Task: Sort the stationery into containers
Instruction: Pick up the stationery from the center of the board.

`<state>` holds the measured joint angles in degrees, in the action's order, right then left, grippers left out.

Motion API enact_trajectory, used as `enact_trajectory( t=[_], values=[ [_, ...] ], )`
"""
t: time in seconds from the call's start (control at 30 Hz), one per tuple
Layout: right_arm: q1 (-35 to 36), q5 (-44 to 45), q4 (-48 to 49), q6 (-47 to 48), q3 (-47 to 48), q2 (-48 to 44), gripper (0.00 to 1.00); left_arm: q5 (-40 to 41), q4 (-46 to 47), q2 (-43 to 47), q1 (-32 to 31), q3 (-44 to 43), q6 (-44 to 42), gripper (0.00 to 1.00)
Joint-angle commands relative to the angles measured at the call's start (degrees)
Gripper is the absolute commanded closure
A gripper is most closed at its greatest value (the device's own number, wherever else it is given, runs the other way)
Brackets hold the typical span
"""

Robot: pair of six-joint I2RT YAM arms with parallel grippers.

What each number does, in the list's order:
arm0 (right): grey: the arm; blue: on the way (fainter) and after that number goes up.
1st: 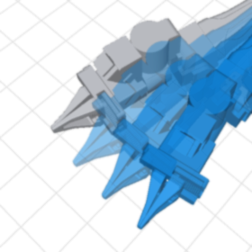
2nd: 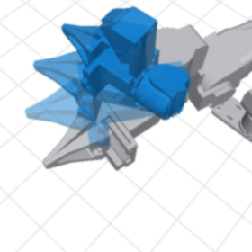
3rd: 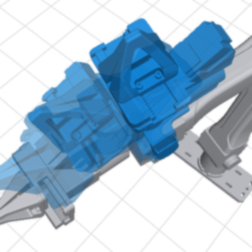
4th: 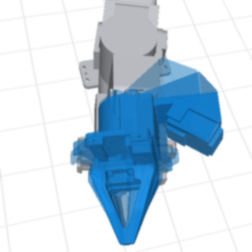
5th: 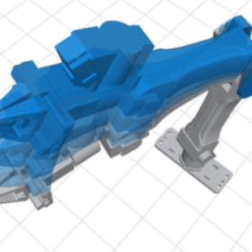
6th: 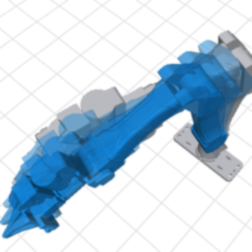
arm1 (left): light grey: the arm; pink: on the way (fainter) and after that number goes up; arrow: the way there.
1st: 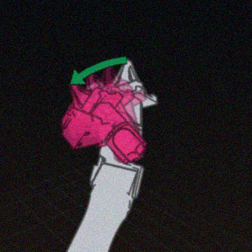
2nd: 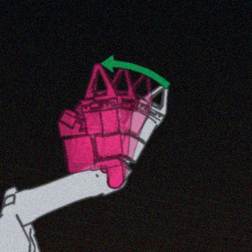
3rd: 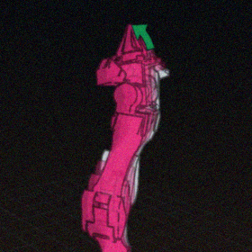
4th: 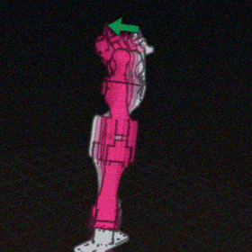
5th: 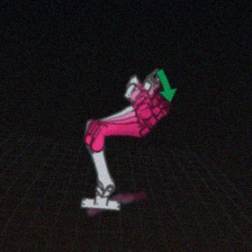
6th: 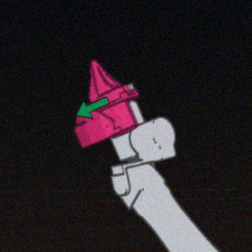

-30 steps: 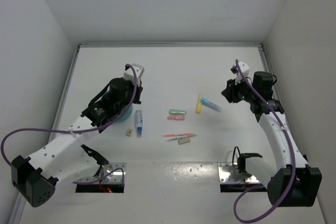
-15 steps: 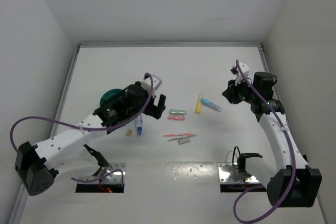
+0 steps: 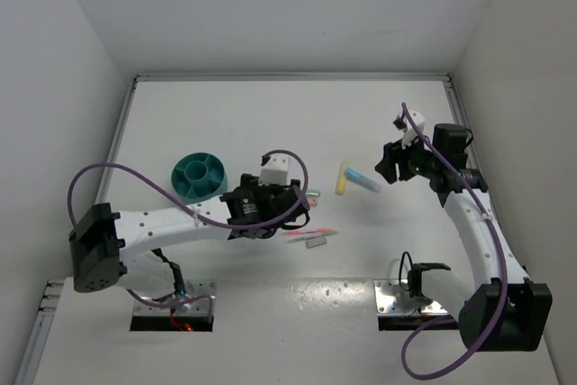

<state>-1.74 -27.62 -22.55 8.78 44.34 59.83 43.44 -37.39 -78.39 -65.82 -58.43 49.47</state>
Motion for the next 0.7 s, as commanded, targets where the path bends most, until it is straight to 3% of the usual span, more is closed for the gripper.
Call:
enact_trajectory(
  t=[0.0,0.17,0.3,0.4,0.53,0.67],
  values=[
    [-0.2,-0.77,1.8,-0.87,2.25,-1.21,0.42,14.38,-13.23,-2.37,-2.37,-0.02,31.09,0.12],
    [-0.2,-0.25,1.8,-0.87,2.25,-1.21,0.42,16.32,-16.92,-5.37,-4.58,2.44,47.53,0.19],
    [-0.2,-0.25,1.8,-0.87,2.25,-1.21,0.41,15.28,-16.93,-6.6,-1.51,5.07,50.18,0.2],
    [-0.2,-0.25,1.8,-0.87,2.25,-1.21,0.4,15.27,-13.69,-5.55,1.21,7.97,48.71,0.2],
    [-0.2,-0.25,1.8,-1.39,2.25,-1.21,0.39,11.16,-6.14,-5.55,8.32,10.62,40.46,0.2],
    [-0.2,0.28,1.8,-1.39,2.25,-1.21,0.39,8.94,-0.42,-6.33,10.53,11.33,34.29,0.19]
  ],
)
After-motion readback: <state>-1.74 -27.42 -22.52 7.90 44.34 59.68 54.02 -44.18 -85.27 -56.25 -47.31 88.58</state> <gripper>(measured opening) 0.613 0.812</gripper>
